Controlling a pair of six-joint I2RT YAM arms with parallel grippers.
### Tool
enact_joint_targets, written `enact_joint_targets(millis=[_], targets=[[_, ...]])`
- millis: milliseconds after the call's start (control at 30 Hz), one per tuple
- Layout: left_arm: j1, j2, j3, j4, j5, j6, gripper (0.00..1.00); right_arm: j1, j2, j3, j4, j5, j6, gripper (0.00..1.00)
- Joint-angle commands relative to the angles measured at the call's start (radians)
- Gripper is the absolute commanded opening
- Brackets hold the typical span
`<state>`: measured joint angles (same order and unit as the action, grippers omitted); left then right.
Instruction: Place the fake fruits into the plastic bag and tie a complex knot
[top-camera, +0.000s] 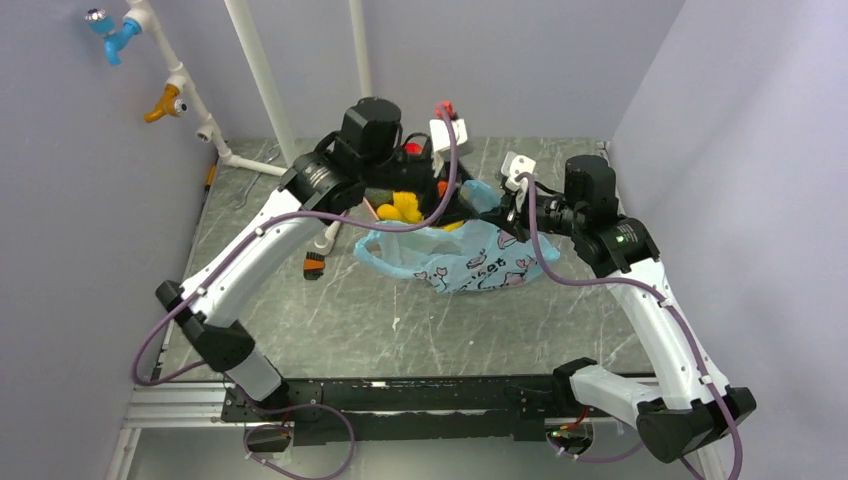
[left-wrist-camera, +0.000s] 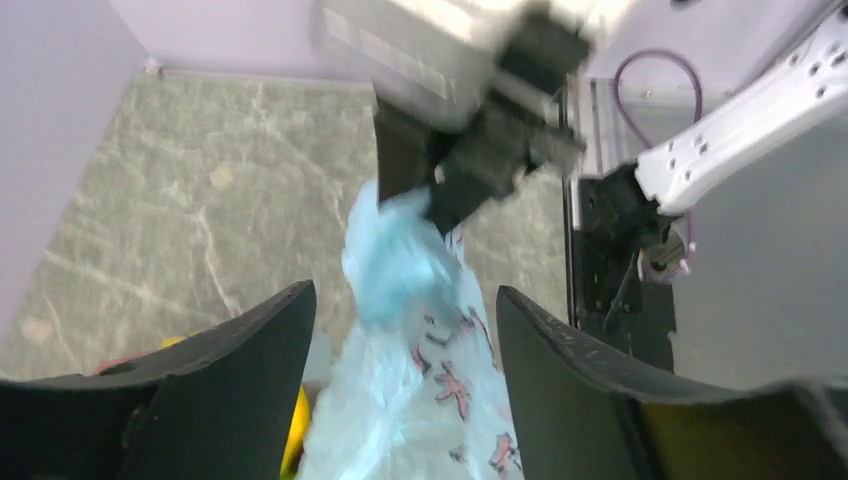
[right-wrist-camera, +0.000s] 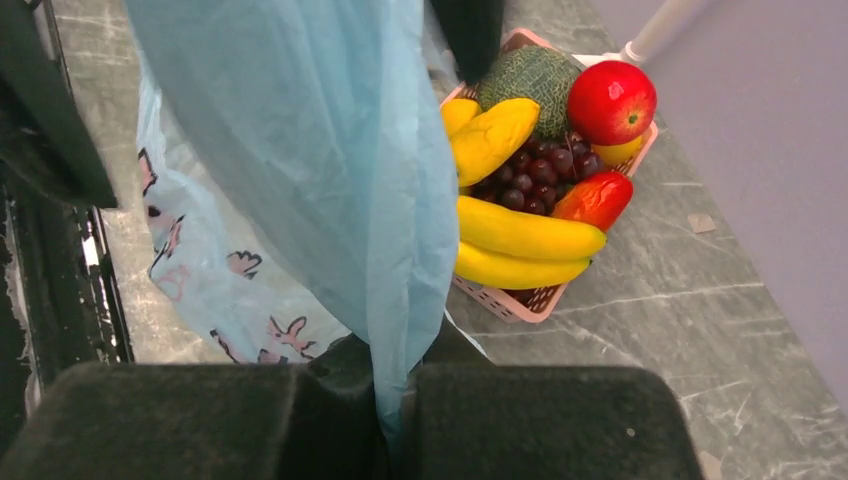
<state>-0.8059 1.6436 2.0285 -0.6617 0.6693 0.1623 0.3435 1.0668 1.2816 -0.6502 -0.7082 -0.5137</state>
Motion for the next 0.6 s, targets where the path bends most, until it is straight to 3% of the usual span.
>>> enact_joint_targets(millis=[0,100,167,233,333,467,567], targets=[[0.035,-0.227,-0.324,0.034,-0.107,0.094,0.76,0.003,-0.028,-0.049,0.148,0.015,0.086,0.0],[0.057,-0.465,-0.713,0.253,-0.154,0.185,0.71,0.003,-0.1,-0.142,0.247,-0.003,0.113,0.0],[0.057,-0.532,-0.831,0.298,-0.155,0.284,0.54,0.003,-0.131,-0.181,0.287,-0.017,0.125,0.0],[0.057,-0.505,-0.839,0.284,-0.201,0.35,0.3,0.004,-0.135,-0.186,0.285,-0.034,0.139,0.0],[0.056,-0.358,-0.738,0.113,-0.249,0.433,0.16,0.004,-0.142,-0.189,0.294,-0.029,0.167,0.0],[0.004,-0.312,-0.777,0.043,-0.218,0.545,0.15,-0.024,-0.132,-0.185,0.309,0.044,0.267,0.0],[-0.028,-0.322,-0.879,0.023,-0.245,0.609,0.26,-0.127,-0.128,-0.191,0.323,0.056,0.381,0.0]])
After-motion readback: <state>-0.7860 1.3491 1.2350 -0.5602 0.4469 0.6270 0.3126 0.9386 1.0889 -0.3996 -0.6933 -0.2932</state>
